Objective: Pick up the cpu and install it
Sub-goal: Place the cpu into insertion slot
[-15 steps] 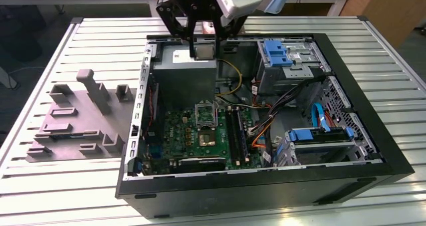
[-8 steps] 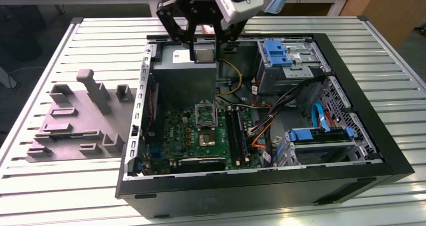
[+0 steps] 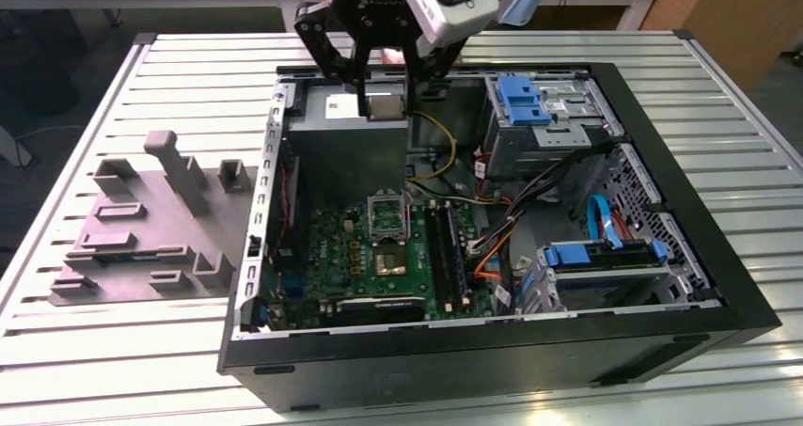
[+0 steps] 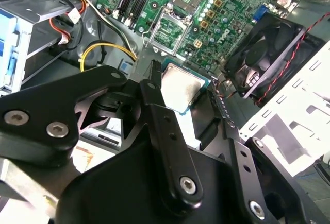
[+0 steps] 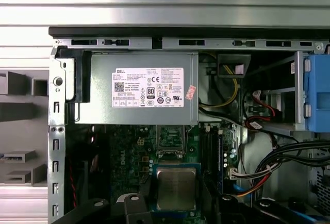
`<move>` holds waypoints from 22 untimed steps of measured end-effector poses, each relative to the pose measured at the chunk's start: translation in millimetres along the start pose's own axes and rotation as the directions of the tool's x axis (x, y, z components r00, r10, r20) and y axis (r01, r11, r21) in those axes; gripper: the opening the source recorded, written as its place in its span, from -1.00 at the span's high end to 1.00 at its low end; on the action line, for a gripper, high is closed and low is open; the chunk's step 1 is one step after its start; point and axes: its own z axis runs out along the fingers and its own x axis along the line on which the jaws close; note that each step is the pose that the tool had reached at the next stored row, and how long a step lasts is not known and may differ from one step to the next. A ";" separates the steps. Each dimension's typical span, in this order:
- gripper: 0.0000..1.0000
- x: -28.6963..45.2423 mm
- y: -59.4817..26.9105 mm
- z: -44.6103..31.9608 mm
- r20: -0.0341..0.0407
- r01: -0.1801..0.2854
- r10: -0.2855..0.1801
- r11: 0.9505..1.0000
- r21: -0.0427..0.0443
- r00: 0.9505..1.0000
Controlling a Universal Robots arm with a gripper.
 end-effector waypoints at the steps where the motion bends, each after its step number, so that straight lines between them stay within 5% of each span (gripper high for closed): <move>1: 0.06 0.0 -1.3 0.2 0.000 0.000 0.000 1.000 0.000 1.000; 10: 0.06 -0.1 -4.9 11.1 0.000 0.000 0.000 1.000 0.000 1.000; 22: 0.06 0.0 -4.9 12.1 0.000 0.000 0.000 1.000 0.002 1.000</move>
